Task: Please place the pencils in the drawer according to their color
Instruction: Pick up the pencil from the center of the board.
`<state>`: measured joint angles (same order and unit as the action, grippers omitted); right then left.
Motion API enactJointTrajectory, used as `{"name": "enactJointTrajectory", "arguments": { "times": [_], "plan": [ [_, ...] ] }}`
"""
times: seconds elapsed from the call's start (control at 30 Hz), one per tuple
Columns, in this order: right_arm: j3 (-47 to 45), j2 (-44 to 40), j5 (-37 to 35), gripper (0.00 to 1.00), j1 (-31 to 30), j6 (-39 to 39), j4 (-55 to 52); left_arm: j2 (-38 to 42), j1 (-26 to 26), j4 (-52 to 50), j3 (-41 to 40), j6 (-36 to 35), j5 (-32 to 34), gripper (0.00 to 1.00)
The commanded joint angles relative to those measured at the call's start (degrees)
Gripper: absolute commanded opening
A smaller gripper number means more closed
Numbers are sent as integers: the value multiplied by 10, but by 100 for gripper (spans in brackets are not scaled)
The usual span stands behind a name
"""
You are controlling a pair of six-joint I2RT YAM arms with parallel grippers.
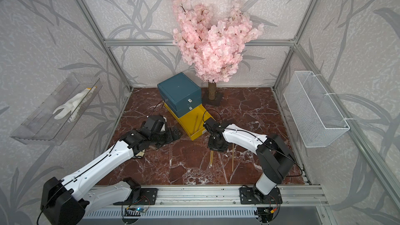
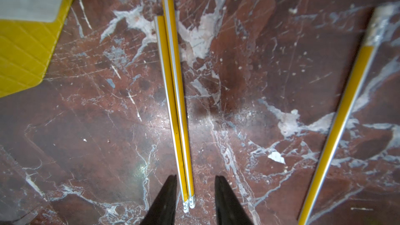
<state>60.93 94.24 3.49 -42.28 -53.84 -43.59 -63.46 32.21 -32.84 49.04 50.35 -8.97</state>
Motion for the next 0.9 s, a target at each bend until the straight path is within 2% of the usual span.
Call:
{"name": "enactJointTrajectory", "arguments": {
  "times": [0.0,0.4,0.77,0.87],
  "plan": [
    [-1,15,-5,33,-1,13,10,15,5,4,-12,12,18,100],
    [27,90,5,31,0,37,11,6,8,17,-16,17,21,100],
    [30,116,8,28,0,38,4,0,11,24,-18,17,21,100],
    [29,124,16,22,1,31,7,1,11,23,-20,19,21,100]
  ]
}}
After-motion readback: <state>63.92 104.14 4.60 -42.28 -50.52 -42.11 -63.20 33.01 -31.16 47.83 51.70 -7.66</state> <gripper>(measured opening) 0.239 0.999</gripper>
